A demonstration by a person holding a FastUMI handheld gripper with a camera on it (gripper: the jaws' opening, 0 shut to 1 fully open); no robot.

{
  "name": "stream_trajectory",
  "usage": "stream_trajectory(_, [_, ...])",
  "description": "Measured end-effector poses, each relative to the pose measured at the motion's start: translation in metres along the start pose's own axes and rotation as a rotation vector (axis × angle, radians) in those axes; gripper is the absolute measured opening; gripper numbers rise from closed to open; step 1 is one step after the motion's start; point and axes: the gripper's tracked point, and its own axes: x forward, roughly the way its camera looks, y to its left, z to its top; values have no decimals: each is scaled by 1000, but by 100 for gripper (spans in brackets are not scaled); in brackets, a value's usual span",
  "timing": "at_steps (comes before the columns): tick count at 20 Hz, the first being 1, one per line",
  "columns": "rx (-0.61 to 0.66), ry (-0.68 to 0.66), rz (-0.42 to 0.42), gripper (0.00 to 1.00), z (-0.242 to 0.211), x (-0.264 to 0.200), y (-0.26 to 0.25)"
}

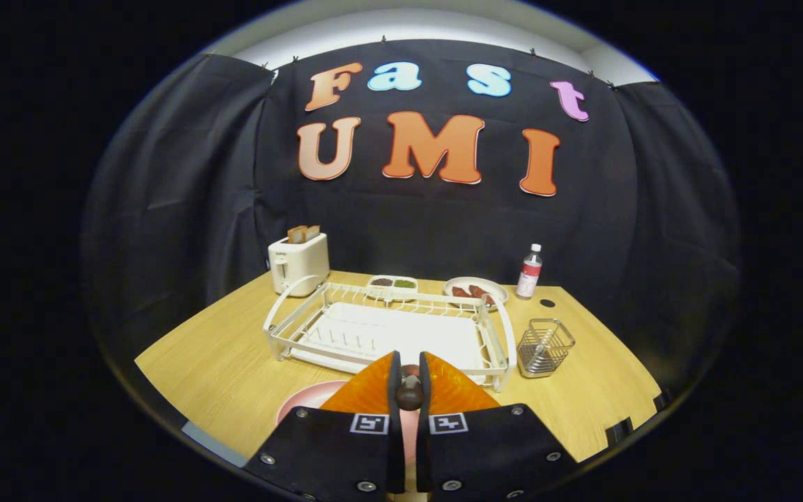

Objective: Take the plate from the dish rack, then take the spoon from the basket and place it into the plate.

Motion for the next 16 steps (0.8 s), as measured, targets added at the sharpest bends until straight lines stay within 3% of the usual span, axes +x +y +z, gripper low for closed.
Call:
stream_trajectory(6, [-19, 42, 101, 7, -39, 11, 41])
stream_trajectory(16, [-89, 39, 144, 8, -73, 22, 50])
